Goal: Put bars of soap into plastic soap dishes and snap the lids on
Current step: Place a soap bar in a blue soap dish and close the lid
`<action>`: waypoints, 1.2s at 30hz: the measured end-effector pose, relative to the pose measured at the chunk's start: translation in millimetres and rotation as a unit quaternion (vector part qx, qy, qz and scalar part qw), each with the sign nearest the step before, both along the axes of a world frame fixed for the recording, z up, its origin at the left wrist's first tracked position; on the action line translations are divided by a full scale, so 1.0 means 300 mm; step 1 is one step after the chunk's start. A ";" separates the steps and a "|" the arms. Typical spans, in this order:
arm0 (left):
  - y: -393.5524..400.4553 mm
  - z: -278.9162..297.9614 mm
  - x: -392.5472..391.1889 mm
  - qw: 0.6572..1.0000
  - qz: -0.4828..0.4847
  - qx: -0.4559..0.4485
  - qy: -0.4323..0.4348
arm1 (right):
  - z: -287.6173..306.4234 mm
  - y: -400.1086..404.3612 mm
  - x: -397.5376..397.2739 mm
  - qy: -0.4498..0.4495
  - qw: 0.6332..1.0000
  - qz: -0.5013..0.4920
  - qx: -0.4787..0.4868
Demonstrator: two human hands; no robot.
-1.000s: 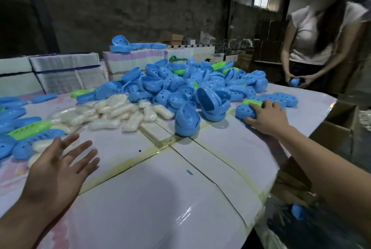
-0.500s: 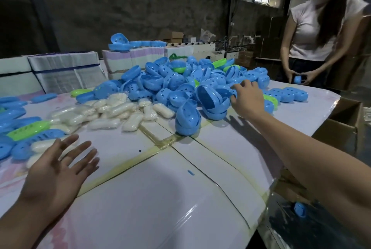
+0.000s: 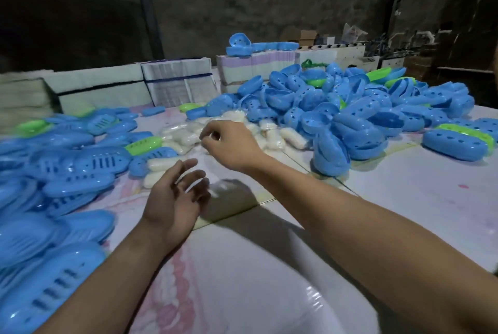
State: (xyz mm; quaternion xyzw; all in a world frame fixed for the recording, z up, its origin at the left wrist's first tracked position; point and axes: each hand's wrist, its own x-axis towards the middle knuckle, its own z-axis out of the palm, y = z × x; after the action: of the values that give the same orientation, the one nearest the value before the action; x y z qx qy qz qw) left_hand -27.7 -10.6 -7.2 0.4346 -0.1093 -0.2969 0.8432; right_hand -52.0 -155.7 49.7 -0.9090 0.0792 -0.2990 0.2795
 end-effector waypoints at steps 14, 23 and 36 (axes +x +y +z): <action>0.039 0.050 0.070 0.978 0.159 0.126 -0.046 | -0.190 0.061 0.134 -0.013 0.991 0.053 0.122; 0.262 0.129 0.319 0.502 0.267 0.659 -0.493 | -0.200 0.109 0.126 0.059 0.990 0.097 -0.079; 0.370 0.151 0.483 0.357 0.028 0.835 -0.419 | -0.218 0.144 0.137 0.085 0.968 0.063 -0.226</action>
State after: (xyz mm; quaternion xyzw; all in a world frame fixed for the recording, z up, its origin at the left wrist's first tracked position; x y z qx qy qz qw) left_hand 117.2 100.3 38.1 0.9861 -0.1324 0.0082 -0.0997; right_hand -10.8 -112.4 -15.7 -0.9737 -0.0250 -0.2129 0.0773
